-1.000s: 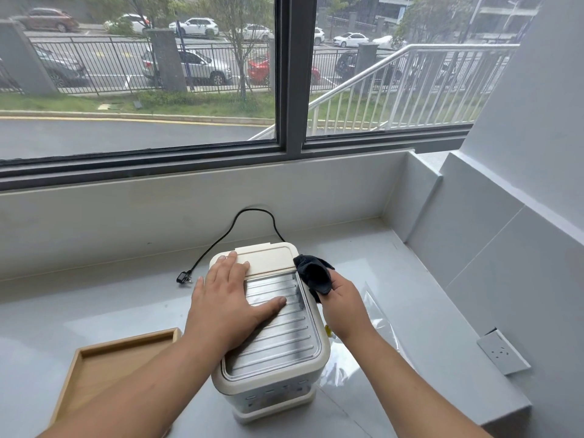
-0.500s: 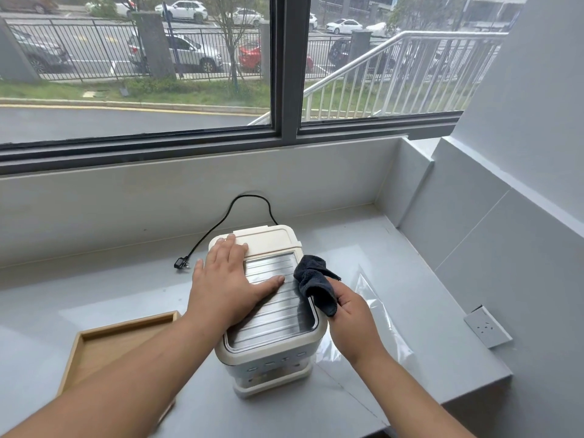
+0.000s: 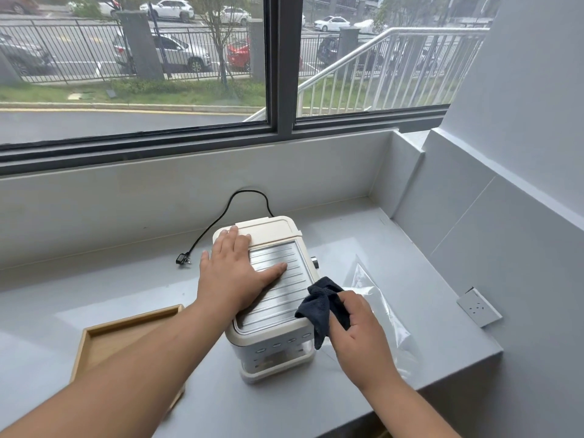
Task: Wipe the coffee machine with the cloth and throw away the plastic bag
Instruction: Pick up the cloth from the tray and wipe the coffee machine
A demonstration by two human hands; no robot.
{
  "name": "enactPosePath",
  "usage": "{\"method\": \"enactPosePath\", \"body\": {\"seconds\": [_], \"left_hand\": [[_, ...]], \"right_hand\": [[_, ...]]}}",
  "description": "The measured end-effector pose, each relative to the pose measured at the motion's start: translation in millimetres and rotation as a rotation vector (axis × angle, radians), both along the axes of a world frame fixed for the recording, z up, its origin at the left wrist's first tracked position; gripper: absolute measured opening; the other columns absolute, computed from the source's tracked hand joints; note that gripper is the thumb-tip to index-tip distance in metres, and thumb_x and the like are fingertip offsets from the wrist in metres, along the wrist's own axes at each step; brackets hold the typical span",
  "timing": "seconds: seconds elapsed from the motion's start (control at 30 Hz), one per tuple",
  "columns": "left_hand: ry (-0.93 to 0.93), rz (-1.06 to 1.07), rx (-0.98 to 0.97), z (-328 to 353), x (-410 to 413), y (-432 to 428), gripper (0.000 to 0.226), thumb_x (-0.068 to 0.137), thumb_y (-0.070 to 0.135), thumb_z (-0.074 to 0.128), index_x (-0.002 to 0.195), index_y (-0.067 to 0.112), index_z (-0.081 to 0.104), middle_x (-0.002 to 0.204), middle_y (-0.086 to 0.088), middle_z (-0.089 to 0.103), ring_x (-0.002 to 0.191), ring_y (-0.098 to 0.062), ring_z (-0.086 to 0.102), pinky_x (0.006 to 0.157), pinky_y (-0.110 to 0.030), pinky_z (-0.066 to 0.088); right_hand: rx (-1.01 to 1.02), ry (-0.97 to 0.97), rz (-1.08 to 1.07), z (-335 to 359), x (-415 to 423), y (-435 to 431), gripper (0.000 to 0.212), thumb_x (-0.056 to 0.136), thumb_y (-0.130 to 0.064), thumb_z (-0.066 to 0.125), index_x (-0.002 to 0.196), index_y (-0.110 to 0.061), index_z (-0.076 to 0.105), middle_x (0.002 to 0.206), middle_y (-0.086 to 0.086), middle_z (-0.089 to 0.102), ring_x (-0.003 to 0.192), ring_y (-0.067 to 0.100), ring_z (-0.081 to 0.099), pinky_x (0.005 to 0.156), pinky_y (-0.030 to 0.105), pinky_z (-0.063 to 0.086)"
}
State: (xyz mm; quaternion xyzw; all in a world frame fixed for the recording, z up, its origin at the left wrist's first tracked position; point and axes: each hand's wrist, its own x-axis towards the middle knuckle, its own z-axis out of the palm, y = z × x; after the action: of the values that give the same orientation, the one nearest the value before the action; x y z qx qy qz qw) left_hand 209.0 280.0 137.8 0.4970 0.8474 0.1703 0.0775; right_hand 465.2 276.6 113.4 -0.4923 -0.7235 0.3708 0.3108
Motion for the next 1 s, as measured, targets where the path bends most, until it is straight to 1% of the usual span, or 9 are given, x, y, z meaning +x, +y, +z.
{"method": "enactPosePath", "body": {"seconds": [0.1,0.17,0.3,0.43,0.57,0.73,0.87,0.93,1.0], "left_hand": [[-0.006,-0.009,0.006,0,0,-2,0.114,0.067,0.100,0.034,0.155,0.028,0.038,0.175,0.000,0.017,0.161,-0.019,0.008,0.129,-0.054,0.011],[-0.013,-0.012,0.013,-1,0,-3,0.112,0.069,0.099,0.037,0.155,0.027,0.038,0.175,0.000,0.017,0.161,-0.019,0.008,0.129,-0.054,0.011],[-0.031,-0.018,0.041,-4,-2,-4,0.102,0.079,0.091,0.045,0.157,0.026,0.037,0.175,0.000,0.017,0.161,-0.019,0.008,0.130,-0.051,0.009],[-0.076,-0.022,0.091,-7,-5,-6,0.089,0.087,0.079,0.051,0.157,0.025,0.040,0.174,0.001,0.021,0.161,-0.018,0.009,0.130,-0.048,0.011],[-0.152,-0.037,0.140,-11,-9,-10,0.080,0.091,0.069,0.057,0.155,0.023,0.045,0.172,0.000,0.027,0.160,-0.017,0.011,0.131,-0.043,0.011],[-0.292,-0.055,0.238,-15,-13,-23,0.056,0.093,0.050,0.067,0.142,0.024,0.058,0.165,0.003,0.040,0.157,-0.016,0.021,0.128,-0.033,0.017],[-0.332,-0.048,0.397,-18,-19,-43,0.035,0.088,0.037,0.074,0.119,0.026,0.064,0.141,0.008,0.057,0.138,-0.017,0.044,0.108,-0.022,0.028],[-0.376,0.021,0.454,-17,-26,-55,0.022,0.086,0.037,0.075,0.103,0.033,0.061,0.119,0.013,0.063,0.118,-0.016,0.055,0.098,-0.026,0.037],[-0.495,0.127,0.436,-16,-37,-67,0.017,0.082,0.049,0.070,0.082,0.037,0.059,0.090,0.019,0.065,0.089,-0.009,0.061,0.081,-0.034,0.048]], "right_hand": [[0.148,-0.176,-0.017,-2,-6,-14,0.021,0.086,-0.055,0.051,0.104,-0.043,0.050,0.099,-0.014,0.048,0.081,0.010,0.058,0.065,0.033,0.051],[0.245,-0.259,-0.031,-4,-11,-22,0.024,0.085,-0.051,0.054,0.105,-0.039,0.050,0.097,-0.011,0.043,0.074,0.018,0.056,0.059,0.034,0.048],[0.438,-0.329,0.013,-4,-21,-34,0.027,0.083,-0.043,0.062,0.105,-0.028,0.055,0.096,-0.004,0.041,0.075,0.022,0.050,0.062,0.027,0.043],[0.625,-0.349,0.150,-5,-43,-53,0.022,0.081,-0.032,0.070,0.095,-0.020,0.058,0.091,0.003,0.043,0.074,0.026,0.045,0.062,0.038,0.047],[0.725,-0.364,0.226,2,-69,-66,0.022,0.079,-0.029,0.071,0.091,-0.018,0.057,0.087,0.006,0.049,0.071,0.028,0.045,0.061,0.038,0.042],[0.759,-0.438,0.349,14,-96,-73,0.025,0.074,-0.030,0.071,0.091,-0.021,0.056,0.081,0.004,0.051,0.066,0.027,0.045,0.056,0.039,0.043],[0.682,-0.535,0.394,22,-117,-74,0.025,0.071,-0.031,0.065,0.090,-0.024,0.052,0.081,0.003,0.051,0.065,0.026,0.047,0.054,0.038,0.046],[0.642,-0.571,0.407,25,-127,-74,0.026,0.069,-0.031,0.063,0.089,-0.025,0.049,0.082,0.002,0.051,0.066,0.025,0.047,0.054,0.037,0.045],[0.599,-0.599,0.386,28,-138,-72,0.029,0.067,-0.032,0.066,0.089,-0.026,0.048,0.081,0.000,0.052,0.065,0.024,0.049,0.053,0.034,0.045]]}}
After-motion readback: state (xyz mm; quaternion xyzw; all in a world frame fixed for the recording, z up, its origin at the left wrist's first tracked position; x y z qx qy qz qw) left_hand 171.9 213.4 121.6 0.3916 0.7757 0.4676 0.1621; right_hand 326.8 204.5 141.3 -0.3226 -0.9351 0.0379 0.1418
